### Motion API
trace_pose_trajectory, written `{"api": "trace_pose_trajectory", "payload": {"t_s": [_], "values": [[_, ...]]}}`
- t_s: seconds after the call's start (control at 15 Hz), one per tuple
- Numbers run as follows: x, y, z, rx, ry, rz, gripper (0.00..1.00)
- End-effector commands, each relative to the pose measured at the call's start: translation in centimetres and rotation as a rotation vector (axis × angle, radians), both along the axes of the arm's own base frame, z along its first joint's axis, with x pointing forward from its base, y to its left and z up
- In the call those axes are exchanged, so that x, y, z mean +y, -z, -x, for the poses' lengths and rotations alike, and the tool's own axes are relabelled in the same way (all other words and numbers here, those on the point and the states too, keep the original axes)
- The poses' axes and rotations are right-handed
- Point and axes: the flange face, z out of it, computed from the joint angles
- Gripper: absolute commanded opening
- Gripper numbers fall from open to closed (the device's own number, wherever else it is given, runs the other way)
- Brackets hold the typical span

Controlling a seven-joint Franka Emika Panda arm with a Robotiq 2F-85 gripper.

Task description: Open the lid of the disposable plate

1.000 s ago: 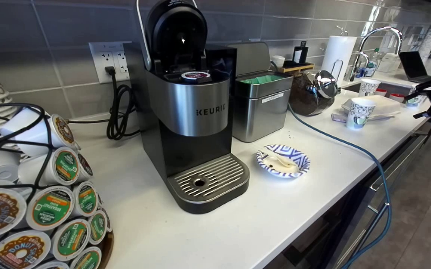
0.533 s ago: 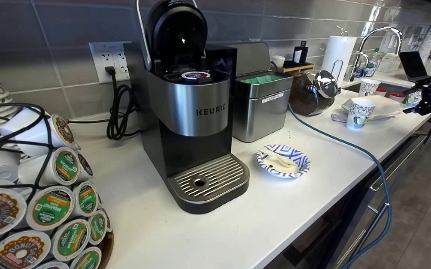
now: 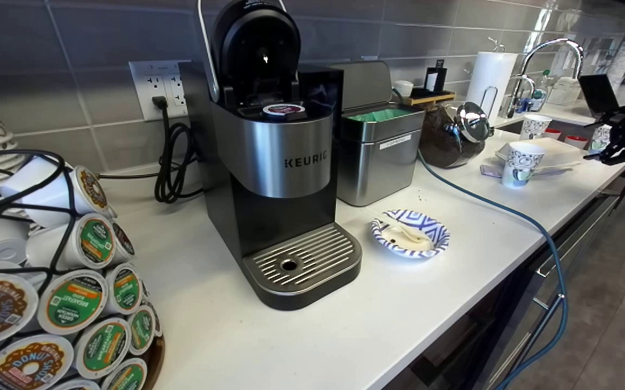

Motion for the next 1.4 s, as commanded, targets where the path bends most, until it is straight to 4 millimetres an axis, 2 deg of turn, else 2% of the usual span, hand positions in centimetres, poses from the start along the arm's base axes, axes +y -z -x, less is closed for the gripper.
{"api": "trace_pose_trajectory", "payload": {"t_s": [0.0,0.33,0.47,0.67,1.0,1.33], "values": [[-0.1,-0.1,0.0,0.001,0.002,-0.002,1.00],[0.3,-0.1,-0.3,-0.001,-0.004,-0.003,1.00],[-0.1,-0.2,-0.8,-0.115,0.027,0.030,1.00],[-0.1,0.9,-0.9,-0.202,0.014,0.082,1.00],[-1.0,3.1,-0.3,-0.262,-0.127,0.246,1.00],[-0.4,4.7,0.0,-0.367,-0.243,0.427,1.00]]}}
